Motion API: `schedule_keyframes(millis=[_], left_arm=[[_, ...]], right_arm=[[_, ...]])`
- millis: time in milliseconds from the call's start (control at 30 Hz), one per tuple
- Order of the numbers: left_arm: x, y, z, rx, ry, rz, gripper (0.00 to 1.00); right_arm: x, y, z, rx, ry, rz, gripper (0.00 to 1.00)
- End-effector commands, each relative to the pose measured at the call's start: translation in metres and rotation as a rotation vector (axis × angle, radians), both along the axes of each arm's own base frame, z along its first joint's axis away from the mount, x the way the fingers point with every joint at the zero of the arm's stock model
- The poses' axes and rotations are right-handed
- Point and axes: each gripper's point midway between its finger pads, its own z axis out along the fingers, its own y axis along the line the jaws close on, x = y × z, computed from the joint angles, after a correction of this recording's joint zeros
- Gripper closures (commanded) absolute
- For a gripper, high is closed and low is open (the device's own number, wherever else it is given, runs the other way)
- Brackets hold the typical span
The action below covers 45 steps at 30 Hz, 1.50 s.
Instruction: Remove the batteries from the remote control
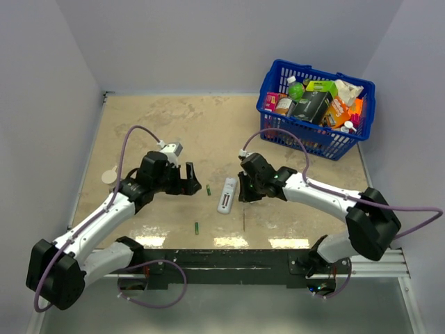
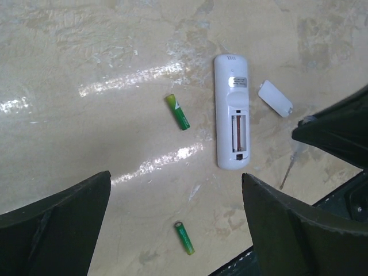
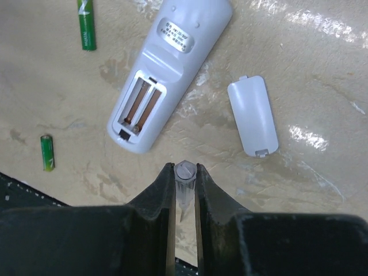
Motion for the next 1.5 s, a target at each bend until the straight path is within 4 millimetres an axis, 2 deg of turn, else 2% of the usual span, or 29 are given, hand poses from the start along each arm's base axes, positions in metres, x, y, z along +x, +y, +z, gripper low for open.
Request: schedule_keyframes(millis=[0,167,300,400,467,567,667,733,767,800,867,900,933,1000,1033,1100,1133,1267,1333,1467], left_arm=[[-0.002,-0.014,0.018,-0.074,-0.090,-0.102,0.00],[-0.003,-0.015,0.022,-0.082,-0.104,-0.110,0.00],[-0.005,-0.015,0.022,-0.084,-0.099,-0.112,0.00],[-0.004,-0.015,0.024,-0.089,-0.106,-0.108,0.00],[-0.005,-0.015,0.026,-0.096,-0.112,-0.108,0.00],[-0.006,-0.019,0.029,-0.118,-0.107,-0.120,0.00],[-0.007,-0.023,0.039,-0.146,-0.118,-0.132,0.00],[-0.007,-0.024,0.047,-0.162,-0.129,-0.130,0.00],[-0.006,-0.026,0.059,-0.181,-0.151,-0.131,0.00],[-0.005,-0.027,0.066,-0.191,-0.166,-0.132,0.00],[-0.004,-0.029,0.088,-0.226,-0.214,-0.135,0.00],[-0.004,-0.029,0.096,-0.236,-0.233,-0.137,0.00],[-0.004,-0.029,0.107,-0.248,-0.262,-0.136,0.00],[-0.002,-0.028,0.130,-0.264,-0.320,-0.129,0.00],[-0.003,-0.027,0.145,-0.280,-0.360,-0.128,0.00],[-0.005,-0.026,0.162,-0.305,-0.408,-0.130,0.00],[-0.008,-0.025,0.175,-0.321,-0.440,-0.129,0.00],[-0.014,-0.020,0.200,-0.356,-0.505,-0.115,0.00],[-0.017,-0.018,0.209,-0.369,-0.534,-0.113,0.00],[-0.018,-0.011,0.211,-0.361,-0.552,-0.084,0.00]], right_arm=[[0.012,0.000,-0.013,-0.013,-0.018,-0.048,0.85],[0.021,0.006,-0.026,-0.018,-0.012,-0.054,0.82],[0.026,0.008,-0.030,-0.024,-0.009,-0.060,0.75],[0.029,0.010,-0.028,-0.026,-0.016,-0.064,0.72],[0.033,0.012,-0.019,-0.020,-0.029,-0.063,0.71],[0.039,0.011,-0.005,-0.019,-0.059,-0.075,0.64],[0.041,0.011,0.017,-0.002,-0.089,-0.078,0.58],[0.042,0.008,0.041,0.032,-0.136,-0.088,0.53],[0.042,0.008,0.050,0.047,-0.158,-0.079,0.49],[0.043,0.004,0.074,0.085,-0.217,-0.088,0.36],[0.042,-0.002,0.099,0.120,-0.284,-0.087,0.21],[0.040,-0.004,0.112,0.143,-0.313,-0.087,0.10],[0.036,-0.012,0.139,0.192,-0.377,-0.099,0.02],[0.031,-0.021,0.163,0.239,-0.437,-0.111,0.02],[0.025,-0.030,0.190,0.303,-0.504,-0.124,0.02],[0.016,-0.036,0.206,0.365,-0.539,-0.139,0.02],[0.010,-0.043,0.222,0.417,-0.571,-0.152,0.02],[-0.003,-0.060,0.246,0.528,-0.607,-0.234,0.02],[-0.007,-0.065,0.251,0.550,-0.615,-0.252,0.02],[-0.011,-0.075,0.272,0.589,-0.658,-0.278,0.02]])
